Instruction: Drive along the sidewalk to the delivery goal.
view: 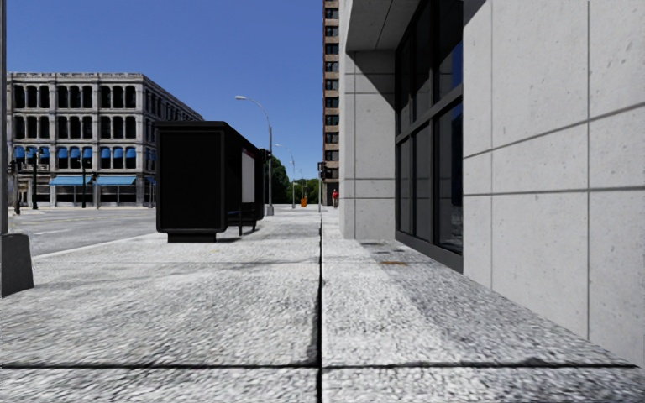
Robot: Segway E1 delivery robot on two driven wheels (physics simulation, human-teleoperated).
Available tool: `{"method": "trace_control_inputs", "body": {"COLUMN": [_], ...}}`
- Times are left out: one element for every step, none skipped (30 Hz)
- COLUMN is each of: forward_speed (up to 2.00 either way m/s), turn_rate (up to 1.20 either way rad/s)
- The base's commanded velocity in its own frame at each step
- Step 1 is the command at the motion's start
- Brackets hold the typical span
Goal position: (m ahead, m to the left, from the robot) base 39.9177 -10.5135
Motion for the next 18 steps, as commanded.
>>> {"method": "trace_control_inputs", "body": {"forward_speed": [2.0, 2.0, 2.0, 2.0, 2.0, 2.0, 2.0, 2.0, 2.0, 2.0, 2.0, 2.0, 2.0, 2.0, 2.0, 2.0, 2.0, 2.0], "turn_rate": [0.52, 0.58, 0.59, 0.59, 0.19, 0.05, 0.0, 0.0, 0.0, 0.0, 0.0, 0.0, 0.0, 0.0, 0.0, 0.0, 0.0, 0.0]}}
